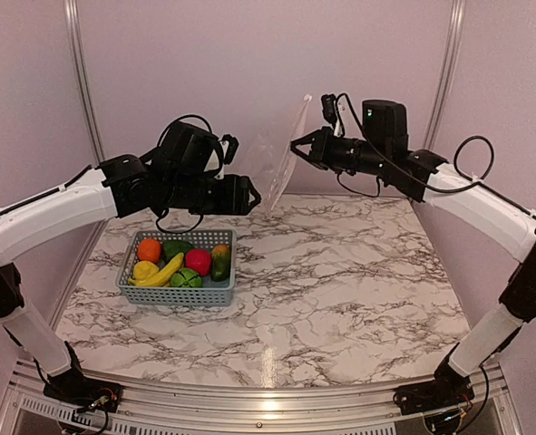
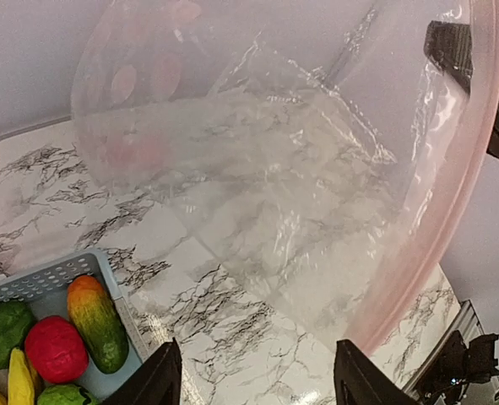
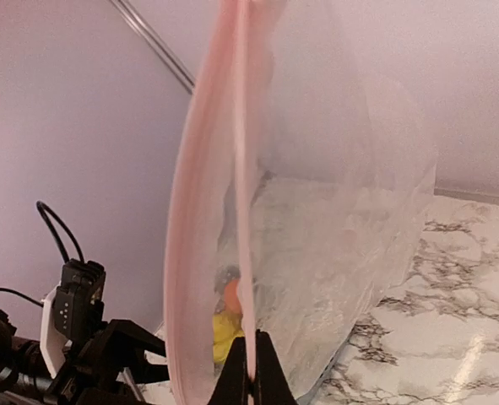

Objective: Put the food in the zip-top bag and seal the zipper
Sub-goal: Pass from the right arm to the left

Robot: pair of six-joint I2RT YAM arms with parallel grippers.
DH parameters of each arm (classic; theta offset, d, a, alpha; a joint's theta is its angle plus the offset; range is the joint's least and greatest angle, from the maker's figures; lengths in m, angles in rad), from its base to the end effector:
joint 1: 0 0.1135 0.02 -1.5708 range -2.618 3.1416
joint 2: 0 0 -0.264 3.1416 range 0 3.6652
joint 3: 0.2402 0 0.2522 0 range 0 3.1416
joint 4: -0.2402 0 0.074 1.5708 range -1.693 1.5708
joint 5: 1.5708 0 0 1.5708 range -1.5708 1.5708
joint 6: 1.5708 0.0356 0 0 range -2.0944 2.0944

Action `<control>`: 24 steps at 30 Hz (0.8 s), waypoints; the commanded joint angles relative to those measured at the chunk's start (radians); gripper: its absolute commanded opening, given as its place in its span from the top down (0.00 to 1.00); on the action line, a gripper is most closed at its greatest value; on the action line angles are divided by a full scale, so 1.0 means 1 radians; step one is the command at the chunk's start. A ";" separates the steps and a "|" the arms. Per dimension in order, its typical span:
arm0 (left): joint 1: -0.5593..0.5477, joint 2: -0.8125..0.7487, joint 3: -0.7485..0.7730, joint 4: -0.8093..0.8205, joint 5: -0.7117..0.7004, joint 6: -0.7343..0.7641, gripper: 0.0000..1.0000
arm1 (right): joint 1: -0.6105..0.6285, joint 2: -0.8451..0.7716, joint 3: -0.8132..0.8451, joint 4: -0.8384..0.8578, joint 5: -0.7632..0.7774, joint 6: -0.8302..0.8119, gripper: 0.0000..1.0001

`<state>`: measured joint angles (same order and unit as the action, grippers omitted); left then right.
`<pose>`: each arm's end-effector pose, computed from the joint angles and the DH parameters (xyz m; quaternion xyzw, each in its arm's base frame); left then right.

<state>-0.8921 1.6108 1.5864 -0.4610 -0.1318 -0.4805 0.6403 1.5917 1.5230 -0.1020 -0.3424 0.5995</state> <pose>0.2382 -0.2879 0.3803 0.1413 0.8434 -0.2829 0.4344 0.2976 0.2366 0.4022 -0.1251 0.7512 0.4749 0.4410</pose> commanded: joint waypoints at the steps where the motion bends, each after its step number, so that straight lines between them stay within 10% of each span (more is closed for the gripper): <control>1: -0.040 -0.002 0.013 0.082 -0.026 0.017 0.37 | 0.004 -0.025 0.055 -0.564 0.438 -0.199 1.00; 24: -0.098 0.119 -0.047 0.108 -0.100 -0.186 0.36 | 0.195 0.129 0.122 -0.706 0.391 -0.181 1.00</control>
<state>-0.9825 1.7287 1.5414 -0.3267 -0.1936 -0.5949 0.8368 1.7283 1.5864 -0.7925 0.0769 0.3977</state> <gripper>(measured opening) 0.637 0.004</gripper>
